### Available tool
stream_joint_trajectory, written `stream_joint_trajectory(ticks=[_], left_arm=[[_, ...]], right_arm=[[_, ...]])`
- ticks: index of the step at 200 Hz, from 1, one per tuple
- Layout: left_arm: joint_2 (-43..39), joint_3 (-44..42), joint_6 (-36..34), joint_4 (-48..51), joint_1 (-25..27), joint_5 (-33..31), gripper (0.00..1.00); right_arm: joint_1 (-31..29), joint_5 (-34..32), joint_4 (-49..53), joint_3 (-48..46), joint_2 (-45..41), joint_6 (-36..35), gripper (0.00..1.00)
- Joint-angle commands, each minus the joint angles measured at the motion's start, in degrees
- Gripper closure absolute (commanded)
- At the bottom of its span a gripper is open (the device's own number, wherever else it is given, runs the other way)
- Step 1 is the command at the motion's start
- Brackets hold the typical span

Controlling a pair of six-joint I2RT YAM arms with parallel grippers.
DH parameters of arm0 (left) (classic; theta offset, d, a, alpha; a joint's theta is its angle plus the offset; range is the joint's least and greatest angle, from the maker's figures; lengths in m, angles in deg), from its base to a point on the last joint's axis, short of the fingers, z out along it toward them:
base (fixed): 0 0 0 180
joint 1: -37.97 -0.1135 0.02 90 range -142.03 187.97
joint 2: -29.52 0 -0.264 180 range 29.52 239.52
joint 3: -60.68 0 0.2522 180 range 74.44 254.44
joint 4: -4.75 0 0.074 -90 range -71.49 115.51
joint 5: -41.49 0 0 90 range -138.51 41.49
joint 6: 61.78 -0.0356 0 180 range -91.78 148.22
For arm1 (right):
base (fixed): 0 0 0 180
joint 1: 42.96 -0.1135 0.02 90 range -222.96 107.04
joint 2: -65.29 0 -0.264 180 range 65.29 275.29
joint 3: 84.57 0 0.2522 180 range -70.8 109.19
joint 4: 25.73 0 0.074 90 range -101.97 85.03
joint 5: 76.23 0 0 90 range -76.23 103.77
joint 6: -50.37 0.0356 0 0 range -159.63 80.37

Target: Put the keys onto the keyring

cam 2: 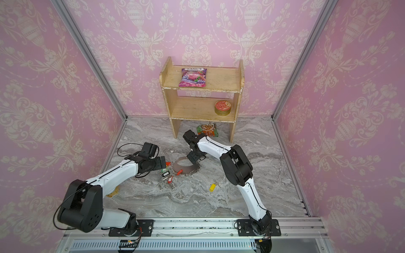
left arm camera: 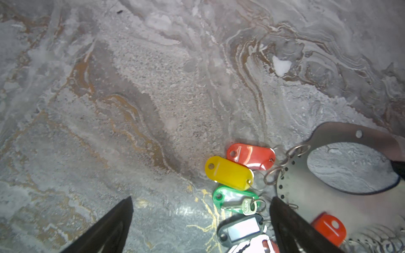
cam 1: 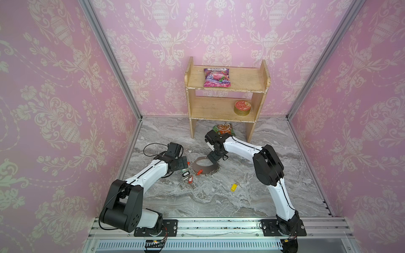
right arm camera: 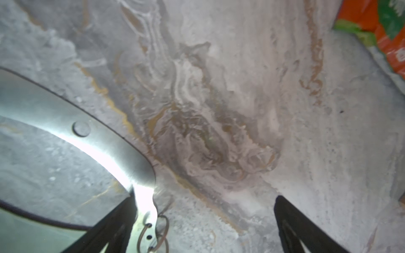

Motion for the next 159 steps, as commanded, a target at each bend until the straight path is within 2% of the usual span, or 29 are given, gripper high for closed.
stream_joint_trajectory(ticks=[1, 29, 50, 88, 119, 159], left_arm=[[3.3, 3.65, -3.76, -0.29, 1.97, 0.44, 0.01], [7.92, 8.86, -8.04, 0.58, 4.01, 0.06, 0.01], [13.07, 13.83, -11.05, 3.92, 6.43, -3.08, 0.01], [21.59, 21.62, -12.24, 7.33, 7.21, -4.23, 0.01], [26.67, 26.89, -15.85, 10.22, 8.74, -6.39, 0.01], [30.31, 29.89, -16.14, 9.77, 10.02, -4.68, 0.01]], right_arm=[[1.53, 1.01, 1.87, 0.19, 2.16, -1.48, 0.0], [1.23, 11.9, -2.34, -4.65, -5.25, 1.98, 0.0], [1.19, 16.68, -5.18, -9.43, -10.64, 5.13, 0.0], [1.09, 14.07, -6.29, -14.1, -16.11, 7.24, 0.0], [1.09, 13.08, -6.64, -15.76, -17.92, 7.56, 0.0], [1.09, 11.78, -8.58, -18.84, -20.54, 8.4, 0.0]])
